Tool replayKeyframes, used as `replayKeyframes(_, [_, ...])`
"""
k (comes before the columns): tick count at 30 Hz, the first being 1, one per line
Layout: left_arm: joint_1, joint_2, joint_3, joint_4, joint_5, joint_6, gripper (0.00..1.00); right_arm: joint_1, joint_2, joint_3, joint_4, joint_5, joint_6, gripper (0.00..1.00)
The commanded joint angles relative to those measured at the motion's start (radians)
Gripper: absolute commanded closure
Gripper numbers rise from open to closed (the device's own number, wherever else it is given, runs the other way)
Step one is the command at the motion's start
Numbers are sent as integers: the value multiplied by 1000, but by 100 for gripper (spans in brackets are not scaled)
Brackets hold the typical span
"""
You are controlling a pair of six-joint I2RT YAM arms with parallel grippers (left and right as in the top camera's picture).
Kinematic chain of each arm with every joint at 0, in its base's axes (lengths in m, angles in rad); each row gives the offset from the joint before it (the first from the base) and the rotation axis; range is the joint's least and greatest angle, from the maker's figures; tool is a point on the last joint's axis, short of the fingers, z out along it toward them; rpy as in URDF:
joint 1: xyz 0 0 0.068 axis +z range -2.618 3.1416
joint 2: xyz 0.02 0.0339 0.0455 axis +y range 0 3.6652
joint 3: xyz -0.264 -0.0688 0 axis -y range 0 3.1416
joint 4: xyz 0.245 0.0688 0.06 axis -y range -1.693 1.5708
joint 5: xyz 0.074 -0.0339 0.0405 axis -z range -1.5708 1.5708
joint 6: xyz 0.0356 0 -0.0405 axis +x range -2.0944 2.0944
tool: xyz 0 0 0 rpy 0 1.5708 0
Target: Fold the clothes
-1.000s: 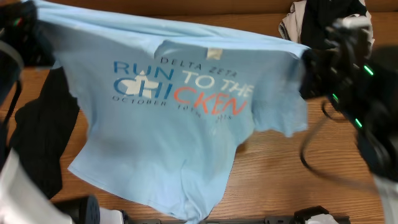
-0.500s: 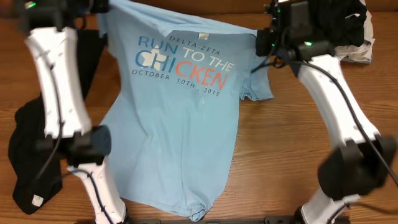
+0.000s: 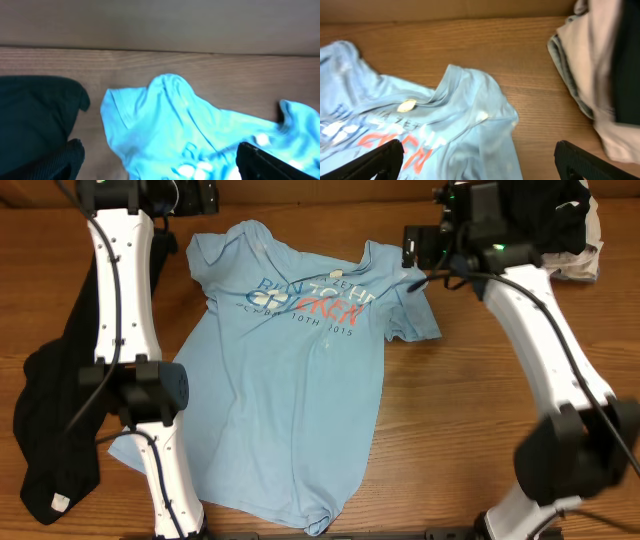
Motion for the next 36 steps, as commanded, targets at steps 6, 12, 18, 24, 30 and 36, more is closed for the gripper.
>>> replayKeyframes(6, [-83, -248, 35, -234, 45, -1, 0, -21, -283, 51, -284, -20, 35, 0])
replayKeyframes(12, [-190, -273, 35, -470, -45, 10, 0, -108, -352, 51, -410, -14, 134, 0])
replayKeyframes(18, [-362, -285, -107, -473, -97, -1, 0, -274, -353, 48, -474, -14, 153, 0])
replayKeyframes(24, [-503, -284, -335, -441, -152, -46, 0, -303, -351, 27, -472, -16, 138, 0])
replayKeyframes(30, [-568, -284, -634, -257, -172, -108, 0, -302, -329, 10, -465, -24, 138, 0])
replayKeyframes(36, [-539, -284, -869, 96, -119, -163, 0, -302, -323, 9, -458, -43, 138, 0])
